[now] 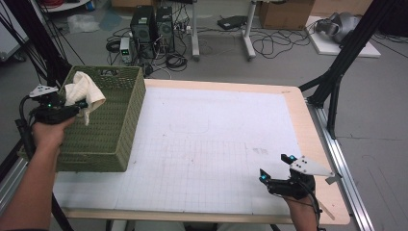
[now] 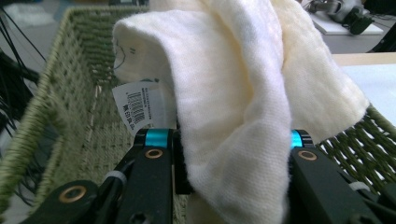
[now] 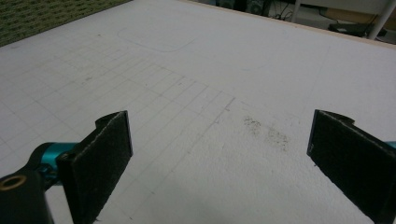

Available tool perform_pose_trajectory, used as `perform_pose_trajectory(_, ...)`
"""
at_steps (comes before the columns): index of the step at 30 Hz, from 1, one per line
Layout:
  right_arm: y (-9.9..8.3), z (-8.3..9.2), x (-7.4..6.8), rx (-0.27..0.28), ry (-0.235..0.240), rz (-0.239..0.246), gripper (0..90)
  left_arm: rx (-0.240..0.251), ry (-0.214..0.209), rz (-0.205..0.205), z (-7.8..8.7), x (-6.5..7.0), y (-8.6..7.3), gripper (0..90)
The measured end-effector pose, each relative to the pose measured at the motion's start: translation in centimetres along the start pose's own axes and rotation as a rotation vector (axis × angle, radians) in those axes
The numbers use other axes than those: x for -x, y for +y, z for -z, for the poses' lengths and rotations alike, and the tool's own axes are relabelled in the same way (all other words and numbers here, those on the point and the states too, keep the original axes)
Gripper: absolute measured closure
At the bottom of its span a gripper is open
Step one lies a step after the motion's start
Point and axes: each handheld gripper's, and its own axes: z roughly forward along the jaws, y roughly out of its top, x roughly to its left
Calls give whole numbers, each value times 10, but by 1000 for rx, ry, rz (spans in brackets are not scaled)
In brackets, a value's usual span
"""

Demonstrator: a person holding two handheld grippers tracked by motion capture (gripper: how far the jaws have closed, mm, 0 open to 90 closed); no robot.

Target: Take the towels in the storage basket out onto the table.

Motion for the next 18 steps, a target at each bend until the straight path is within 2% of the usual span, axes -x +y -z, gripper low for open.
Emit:
perform_pose_trajectory(4, 1, -1, -2, -1, 3, 2, 58, 53, -42, -30, 13, 9, 4, 675)
perform_pose_trajectory(8, 1, -3, -3, -5, 8, 1, 57, 119, -108, -66, 26, 28, 9, 676)
perform_pose_trajectory(11, 2, -4, -4, -6, 10, 5, 57, 150, -157, -95, 33, 44, 14, 675)
perform_pose_trajectory(14, 3, -4, -5, -4, 14, 7, 57, 176, -221, -86, 36, 59, 18, 675)
perform_pose_trajectory(18, 3, -4, -5, 0, 17, 6, 58, 199, -295, -96, 35, 84, 21, 674)
